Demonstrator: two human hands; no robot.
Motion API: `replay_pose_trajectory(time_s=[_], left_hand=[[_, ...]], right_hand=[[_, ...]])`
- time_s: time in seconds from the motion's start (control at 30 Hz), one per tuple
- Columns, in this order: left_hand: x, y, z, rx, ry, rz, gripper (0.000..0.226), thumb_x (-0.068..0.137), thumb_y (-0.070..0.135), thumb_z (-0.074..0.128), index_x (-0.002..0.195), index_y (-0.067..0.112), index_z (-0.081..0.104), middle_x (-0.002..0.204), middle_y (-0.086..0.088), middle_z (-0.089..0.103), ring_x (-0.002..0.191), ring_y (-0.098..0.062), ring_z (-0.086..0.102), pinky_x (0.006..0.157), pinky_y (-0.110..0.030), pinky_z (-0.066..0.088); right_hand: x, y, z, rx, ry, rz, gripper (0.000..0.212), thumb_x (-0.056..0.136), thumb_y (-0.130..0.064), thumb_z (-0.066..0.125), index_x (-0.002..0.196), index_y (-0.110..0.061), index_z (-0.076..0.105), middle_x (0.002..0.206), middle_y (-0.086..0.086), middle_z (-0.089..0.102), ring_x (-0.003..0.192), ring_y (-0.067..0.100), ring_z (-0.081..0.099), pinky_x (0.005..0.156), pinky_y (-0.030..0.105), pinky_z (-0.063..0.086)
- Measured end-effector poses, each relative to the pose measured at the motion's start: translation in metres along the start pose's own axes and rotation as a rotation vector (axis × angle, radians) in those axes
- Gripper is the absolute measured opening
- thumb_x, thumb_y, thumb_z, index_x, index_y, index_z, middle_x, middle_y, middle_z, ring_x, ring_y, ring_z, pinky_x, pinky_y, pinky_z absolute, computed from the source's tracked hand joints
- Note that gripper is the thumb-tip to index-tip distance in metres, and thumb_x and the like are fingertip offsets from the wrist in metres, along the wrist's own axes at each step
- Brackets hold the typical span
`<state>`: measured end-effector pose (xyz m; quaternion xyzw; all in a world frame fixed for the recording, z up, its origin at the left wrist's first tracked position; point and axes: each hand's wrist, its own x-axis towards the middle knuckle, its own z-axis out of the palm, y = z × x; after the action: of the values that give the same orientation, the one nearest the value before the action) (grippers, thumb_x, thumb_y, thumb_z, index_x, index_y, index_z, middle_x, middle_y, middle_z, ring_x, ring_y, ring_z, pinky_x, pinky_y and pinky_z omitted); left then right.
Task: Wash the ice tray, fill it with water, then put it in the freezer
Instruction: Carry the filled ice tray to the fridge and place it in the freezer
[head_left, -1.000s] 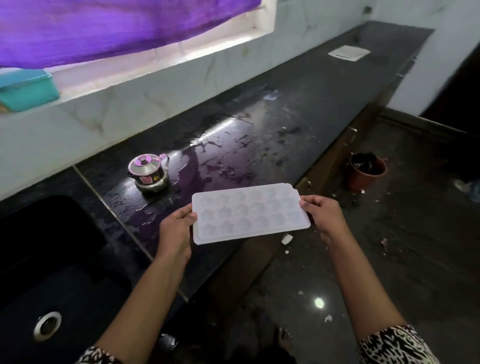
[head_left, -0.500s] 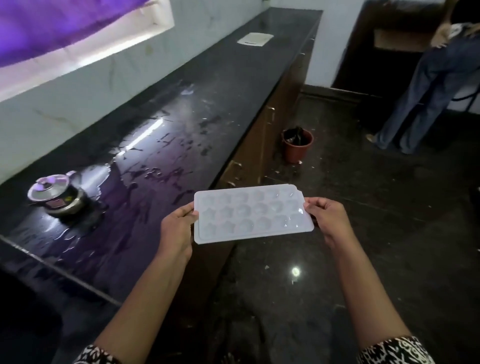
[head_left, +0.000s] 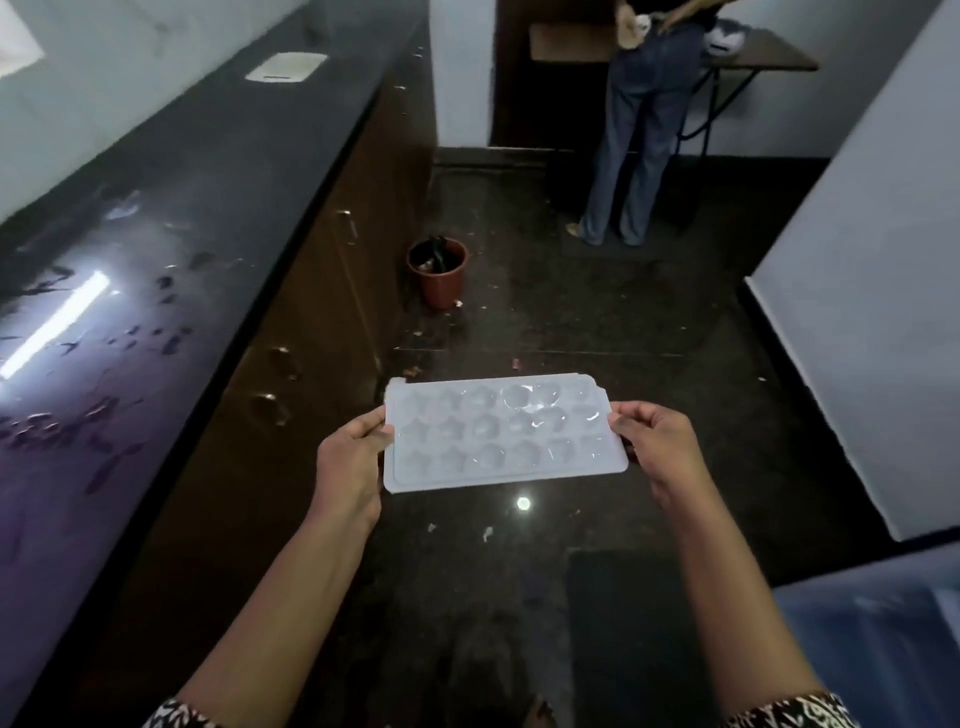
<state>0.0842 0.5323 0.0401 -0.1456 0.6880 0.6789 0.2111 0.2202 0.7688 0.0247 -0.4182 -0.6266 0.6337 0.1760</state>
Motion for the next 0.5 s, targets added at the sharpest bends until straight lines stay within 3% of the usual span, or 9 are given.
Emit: replay_pose_trajectory(time_s=[0.07, 0.17, 0.27, 0.5], left_hand=[[-0.001, -0.005, 0.027, 0.008, -0.023, -0.007, 0.028, 0.096, 0.000, 0.048, 0.117, 0.009, 0.063, 0.116, -0.003, 0.065, 0.102, -0.024, 0.063, 0.090, -0.046, 0.053], [-0.004, -0.012, 0.062, 0.012, -0.080, -0.018, 0.029, 0.095, -0.002, 0.047, 0.118, 0.008, 0.062, 0.106, -0.002, 0.066, 0.092, -0.020, 0.064, 0.076, -0.039, 0.056], [-0.008, -0.018, 0.097, 0.026, -0.132, -0.021, 0.028, 0.096, -0.001, 0.048, 0.119, 0.008, 0.062, 0.092, 0.005, 0.064, 0.090, -0.020, 0.064, 0.083, -0.043, 0.055], [-0.017, -0.028, 0.167, 0.124, -0.271, -0.013, 0.027, 0.094, 0.001, 0.051, 0.089, 0.023, 0.065, 0.101, 0.001, 0.068, 0.100, -0.024, 0.065, 0.089, -0.047, 0.053]], right_hand=[[0.006, 0.001, -0.026, 0.004, 0.043, 0.013, 0.011, 0.090, -0.004, 0.057, 0.091, -0.008, 0.068, 0.080, 0.003, 0.071, 0.062, 0.008, 0.065, 0.052, 0.019, 0.053], [0.010, 0.003, -0.059, 0.021, 0.096, 0.015, 0.012, 0.090, -0.004, 0.057, 0.088, -0.009, 0.068, 0.076, -0.001, 0.071, 0.060, 0.007, 0.067, 0.052, 0.018, 0.053], [0.013, 0.005, -0.090, 0.041, 0.149, 0.030, 0.012, 0.090, -0.003, 0.057, 0.089, -0.009, 0.068, 0.078, 0.001, 0.071, 0.058, 0.003, 0.067, 0.051, 0.017, 0.053], [0.011, 0.019, -0.154, 0.058, 0.295, 0.070, 0.011, 0.090, -0.004, 0.058, 0.090, -0.010, 0.068, 0.082, 0.001, 0.070, 0.061, 0.003, 0.066, 0.053, 0.016, 0.050]])
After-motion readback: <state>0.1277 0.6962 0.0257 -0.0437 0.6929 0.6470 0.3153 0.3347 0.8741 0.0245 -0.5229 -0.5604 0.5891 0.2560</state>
